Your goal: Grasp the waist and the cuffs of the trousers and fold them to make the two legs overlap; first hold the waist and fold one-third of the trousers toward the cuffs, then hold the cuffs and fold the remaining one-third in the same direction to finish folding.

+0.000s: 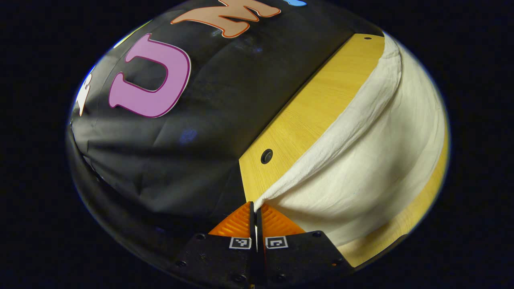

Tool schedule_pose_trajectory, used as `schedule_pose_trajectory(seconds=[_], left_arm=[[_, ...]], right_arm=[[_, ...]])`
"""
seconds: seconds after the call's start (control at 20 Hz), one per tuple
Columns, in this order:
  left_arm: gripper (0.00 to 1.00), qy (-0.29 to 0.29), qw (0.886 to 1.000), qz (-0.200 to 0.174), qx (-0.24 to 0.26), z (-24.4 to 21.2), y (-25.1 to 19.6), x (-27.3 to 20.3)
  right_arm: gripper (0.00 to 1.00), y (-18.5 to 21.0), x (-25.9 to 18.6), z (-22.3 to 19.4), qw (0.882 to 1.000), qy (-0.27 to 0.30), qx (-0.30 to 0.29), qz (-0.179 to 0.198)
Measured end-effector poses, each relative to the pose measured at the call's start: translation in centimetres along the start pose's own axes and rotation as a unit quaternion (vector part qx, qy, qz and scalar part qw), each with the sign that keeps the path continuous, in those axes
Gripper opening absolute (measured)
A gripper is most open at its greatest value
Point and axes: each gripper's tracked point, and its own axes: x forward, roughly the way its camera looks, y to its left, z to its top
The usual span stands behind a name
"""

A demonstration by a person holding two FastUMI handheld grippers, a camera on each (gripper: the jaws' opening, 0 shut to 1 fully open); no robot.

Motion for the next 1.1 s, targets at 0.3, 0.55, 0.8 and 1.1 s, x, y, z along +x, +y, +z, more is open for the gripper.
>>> schedule_pose_trajectory(seconds=[0.3,0.55,0.8,1.1], left_arm=[[0.00,-0.020,1.000,-0.020,-0.007,1.1,-2.9,4.7],[0.47,-0.037,0.997,-0.052,-0.044,1.8,-5.0,4.8],[0.95,-0.068,0.991,-0.007,-0.111,3.9,-3.0,1.0],[0.95,-0.109,0.972,0.013,-0.210,7.0,-2.7,-5.5]], right_arm=[[0.07,3.3,4.1,-0.8,0.999,0.040,0.007,0.005],[0.34,4.2,4.0,-0.5,0.997,0.052,0.055,0.009],[0.98,3.0,1.2,0.7,0.986,0.032,0.160,0.016],[0.98,1.0,-2.0,-1.7,0.955,0.040,0.293,0.012]])
